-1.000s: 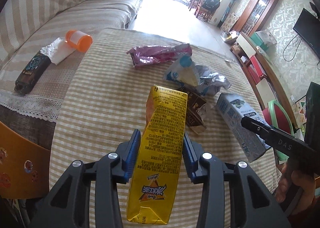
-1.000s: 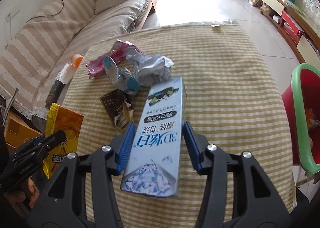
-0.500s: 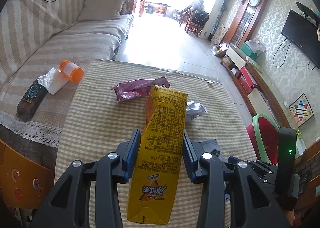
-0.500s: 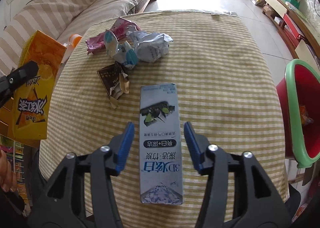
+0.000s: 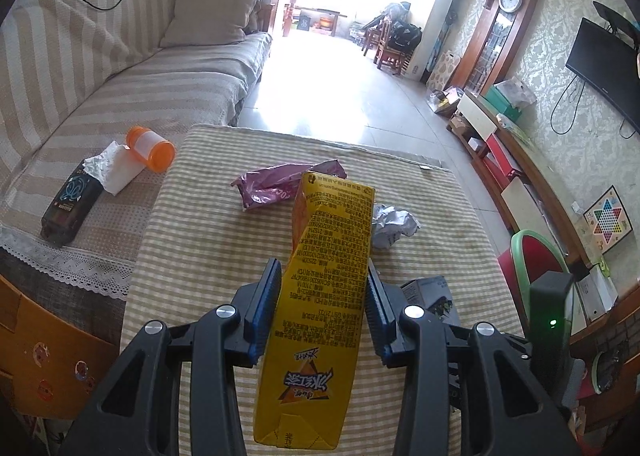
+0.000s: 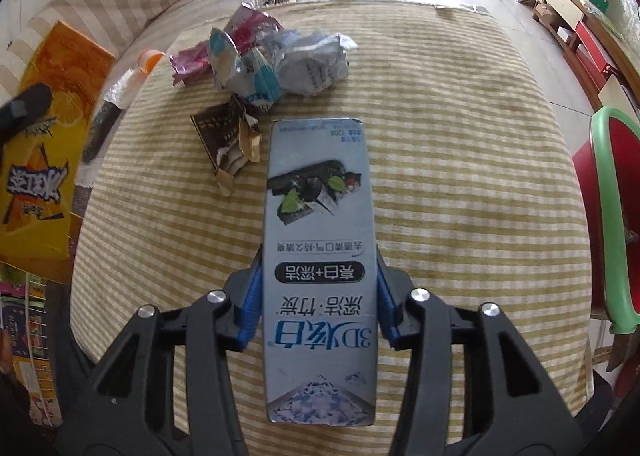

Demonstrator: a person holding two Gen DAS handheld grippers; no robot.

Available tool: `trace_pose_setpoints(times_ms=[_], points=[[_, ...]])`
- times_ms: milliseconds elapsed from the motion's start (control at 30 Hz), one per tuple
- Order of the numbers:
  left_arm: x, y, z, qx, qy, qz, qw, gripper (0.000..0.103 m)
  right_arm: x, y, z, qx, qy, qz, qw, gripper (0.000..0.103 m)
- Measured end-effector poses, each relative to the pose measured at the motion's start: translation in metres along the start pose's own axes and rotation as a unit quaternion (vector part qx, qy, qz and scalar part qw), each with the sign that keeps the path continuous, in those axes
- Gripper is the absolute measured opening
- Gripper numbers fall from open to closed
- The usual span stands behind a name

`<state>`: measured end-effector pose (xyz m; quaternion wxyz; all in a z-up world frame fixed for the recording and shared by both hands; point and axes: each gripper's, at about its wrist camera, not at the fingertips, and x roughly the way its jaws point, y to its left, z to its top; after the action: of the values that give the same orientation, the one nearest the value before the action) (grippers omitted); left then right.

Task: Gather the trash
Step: 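Lift and carry the yellow and white cartons over the red bin with both tools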

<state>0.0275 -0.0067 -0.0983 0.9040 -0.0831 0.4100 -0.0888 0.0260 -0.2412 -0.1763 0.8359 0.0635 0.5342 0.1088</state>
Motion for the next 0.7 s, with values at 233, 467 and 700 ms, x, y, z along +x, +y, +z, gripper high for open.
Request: trace_pose_setpoints(times_ms=[233,467,700], points=[[-0.005,-0.012,0.014,0.007,-0.016,-0.007,0.9998,0.038,-0.068,-0.009,0.016,0.041,-0.107,0.05,0.992,0.046],[-0.015,-0.041,0.03,0.029,-0.04,-0.023,0.9985,0.038,-0.126,-0.018,0.027,0.054,-0.199,0.051,0.977,0.046],[-0.022,-0.064,0.039,0.041,-0.053,-0.036,0.9971,0.038,-0.157,-0.028,0.035,0.052,-0.243,0.047,0.968,0.046]])
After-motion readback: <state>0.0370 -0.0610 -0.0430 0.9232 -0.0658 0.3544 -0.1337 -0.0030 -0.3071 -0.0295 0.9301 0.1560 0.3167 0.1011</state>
